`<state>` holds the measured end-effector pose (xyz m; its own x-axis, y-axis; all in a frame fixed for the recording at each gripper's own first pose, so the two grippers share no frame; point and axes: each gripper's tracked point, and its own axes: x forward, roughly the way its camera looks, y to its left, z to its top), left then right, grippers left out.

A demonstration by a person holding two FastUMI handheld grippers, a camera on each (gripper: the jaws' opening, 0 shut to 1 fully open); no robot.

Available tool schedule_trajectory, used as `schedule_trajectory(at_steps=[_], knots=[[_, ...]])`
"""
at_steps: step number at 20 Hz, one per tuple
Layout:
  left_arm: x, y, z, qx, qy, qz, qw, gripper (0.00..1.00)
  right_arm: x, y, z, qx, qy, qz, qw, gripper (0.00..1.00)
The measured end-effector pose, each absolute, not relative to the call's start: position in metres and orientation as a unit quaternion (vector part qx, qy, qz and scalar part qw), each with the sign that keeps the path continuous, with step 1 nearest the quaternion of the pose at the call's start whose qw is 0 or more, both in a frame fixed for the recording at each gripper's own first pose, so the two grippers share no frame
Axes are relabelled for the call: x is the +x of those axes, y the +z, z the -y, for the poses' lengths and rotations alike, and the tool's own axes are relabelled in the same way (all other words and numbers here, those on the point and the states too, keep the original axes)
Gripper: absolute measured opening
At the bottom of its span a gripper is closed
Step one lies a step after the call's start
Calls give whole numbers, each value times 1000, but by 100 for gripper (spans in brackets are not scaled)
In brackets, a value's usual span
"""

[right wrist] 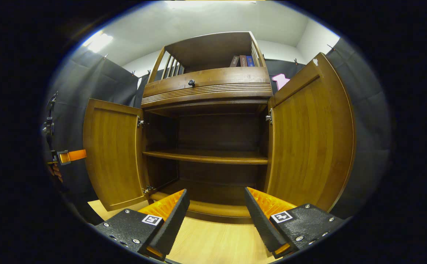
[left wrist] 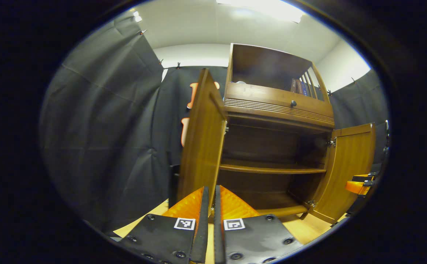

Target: Open the right door of the double-door shoe cabinet with the right hand, and open the left door with the left hand.

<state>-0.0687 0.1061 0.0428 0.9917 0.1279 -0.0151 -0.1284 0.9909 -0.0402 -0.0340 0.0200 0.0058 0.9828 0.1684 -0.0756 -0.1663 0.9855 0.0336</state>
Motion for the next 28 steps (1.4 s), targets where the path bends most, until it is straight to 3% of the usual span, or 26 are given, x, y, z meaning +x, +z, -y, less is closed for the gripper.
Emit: schedule_trajectory(at_steps=[1, 4, 5, 8, 15, 17, 19, 21, 23, 24, 28], knots=[[-60, 39, -88, -26, 50, -8, 998, 25, -36, 4, -20, 18, 86, -40, 995, 92], [-35, 19, -52, -57, 30, -22, 998, 10, -44, 2, -13, 32, 80, -33, 996, 92], [-30, 9, -37, -65, 16, -32, 997, 27, -46, 2, -8, 33, 74, -30, 996, 92], [-27, -7, -21, -73, 2, -48, 996, 39, -56, 4, 5, 33, 61, -26, 997, 92], [-31, -26, -13, -10, 27, -73, 997, 85, -58, -8, 24, 44, 49, -43, 997, 92], [-32, -24, -13, -15, 36, -70, 997, 97, -56, -10, 25, 51, 51, -44, 996, 98], [-30, -21, -12, -21, 38, -66, 997, 97, -56, -11, 25, 51, 52, -46, 996, 92], [-33, -17, -13, -20, 39, -62, 997, 94, -56, -12, 24, 50, 55, -46, 996, 98], [-33, -14, -19, -7, 45, -55, 997, 94, -55, -13, 24, 44, 54, -47, 996, 98], [-34, -15, -24, -4, 49, -56, 997, 94, -55, -13, 23, 43, 55, -48, 996, 92], [-37, -14, -26, -5, 47, -55, 997, 94, -56, -15, 19, 42, 59, -50, 996, 92]])
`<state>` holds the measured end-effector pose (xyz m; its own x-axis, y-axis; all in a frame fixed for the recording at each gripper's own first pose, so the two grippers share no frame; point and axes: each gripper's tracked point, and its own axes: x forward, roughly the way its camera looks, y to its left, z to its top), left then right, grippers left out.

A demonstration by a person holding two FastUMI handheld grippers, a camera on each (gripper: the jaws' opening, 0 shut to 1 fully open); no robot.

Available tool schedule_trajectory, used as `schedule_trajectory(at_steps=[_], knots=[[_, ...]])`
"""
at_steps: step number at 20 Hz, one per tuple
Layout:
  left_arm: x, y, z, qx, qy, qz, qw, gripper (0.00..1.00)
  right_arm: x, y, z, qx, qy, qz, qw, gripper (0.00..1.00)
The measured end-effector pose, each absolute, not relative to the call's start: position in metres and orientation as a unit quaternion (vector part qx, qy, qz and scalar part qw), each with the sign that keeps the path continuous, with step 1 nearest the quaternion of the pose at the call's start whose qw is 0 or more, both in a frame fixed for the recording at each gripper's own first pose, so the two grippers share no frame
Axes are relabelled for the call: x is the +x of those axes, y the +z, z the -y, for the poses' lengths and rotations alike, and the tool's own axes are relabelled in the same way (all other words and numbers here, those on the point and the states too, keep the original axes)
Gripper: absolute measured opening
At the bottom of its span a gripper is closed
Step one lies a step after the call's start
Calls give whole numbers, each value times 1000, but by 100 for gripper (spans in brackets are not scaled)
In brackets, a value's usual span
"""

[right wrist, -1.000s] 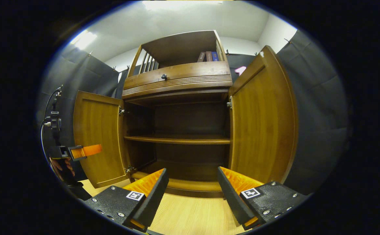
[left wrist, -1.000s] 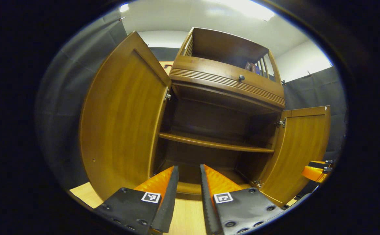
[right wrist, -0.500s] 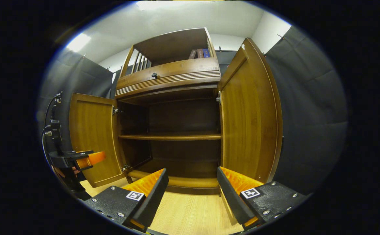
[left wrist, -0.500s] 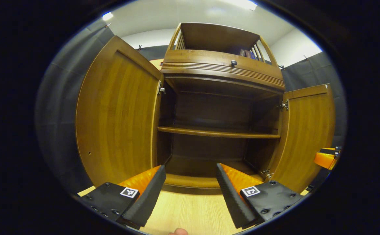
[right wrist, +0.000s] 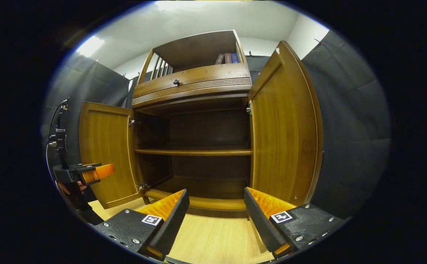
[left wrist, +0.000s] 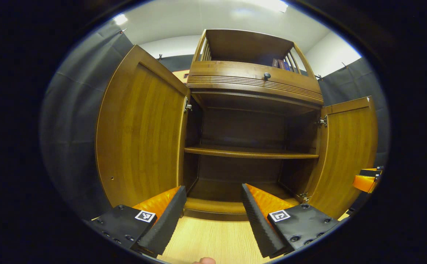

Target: Open the right door of the double-door shoe cabinet with the right hand, and open the left door with the left hand.

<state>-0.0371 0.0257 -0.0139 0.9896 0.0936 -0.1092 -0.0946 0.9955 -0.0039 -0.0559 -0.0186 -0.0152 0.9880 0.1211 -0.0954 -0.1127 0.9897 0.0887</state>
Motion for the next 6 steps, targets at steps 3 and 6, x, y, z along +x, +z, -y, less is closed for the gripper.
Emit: schedule_trajectory(at_steps=[3, 6], knots=[[-40, -11, -23, 0, 43, -51, 998, 94, -57, -15, 16, 41, 60, -51, 996, 92], [-40, -9, -22, 15, 43, -47, 998, 94, -58, -14, 14, 41, 59, -49, 996, 98]])
